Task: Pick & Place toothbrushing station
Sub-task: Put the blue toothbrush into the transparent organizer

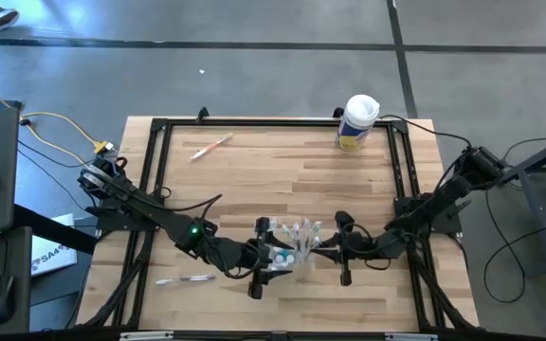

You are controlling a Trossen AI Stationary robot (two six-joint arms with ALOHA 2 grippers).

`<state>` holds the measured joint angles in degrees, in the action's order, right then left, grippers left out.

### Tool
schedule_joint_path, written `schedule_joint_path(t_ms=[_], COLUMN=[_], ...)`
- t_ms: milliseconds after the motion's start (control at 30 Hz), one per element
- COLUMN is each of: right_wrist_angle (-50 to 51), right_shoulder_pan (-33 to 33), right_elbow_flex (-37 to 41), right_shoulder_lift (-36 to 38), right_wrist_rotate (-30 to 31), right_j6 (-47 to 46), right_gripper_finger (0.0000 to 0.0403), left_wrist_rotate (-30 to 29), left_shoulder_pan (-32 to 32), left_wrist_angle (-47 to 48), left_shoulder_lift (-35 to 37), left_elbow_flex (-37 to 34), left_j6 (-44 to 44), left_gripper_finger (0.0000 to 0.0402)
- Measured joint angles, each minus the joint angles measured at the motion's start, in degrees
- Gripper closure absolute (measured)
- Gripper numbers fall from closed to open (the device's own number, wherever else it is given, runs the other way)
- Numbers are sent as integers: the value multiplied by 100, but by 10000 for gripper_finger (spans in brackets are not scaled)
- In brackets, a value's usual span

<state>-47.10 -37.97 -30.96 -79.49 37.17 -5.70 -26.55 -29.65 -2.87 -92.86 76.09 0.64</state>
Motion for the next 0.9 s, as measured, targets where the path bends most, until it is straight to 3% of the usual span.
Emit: schedule_joint_path(t_ms=[333, 900], right_wrist_angle=[-380, -377], right_shoulder_pan=[28, 466], right_elbow_flex=[0, -2], right_shoulder_lift=[-617, -1376], right_wrist_rotate=[4, -266], right_j6=[-86, -1081], right_gripper_finger=[392, 392], left_wrist_rotate=[0, 0], left_shoulder_pan=[0, 0], left_wrist_angle=[-4, 2], left_shoulder_lift=[0, 0], left_elbow_flex=[0, 0], left_j6=[111, 133], left_gripper_finger=[151, 151])
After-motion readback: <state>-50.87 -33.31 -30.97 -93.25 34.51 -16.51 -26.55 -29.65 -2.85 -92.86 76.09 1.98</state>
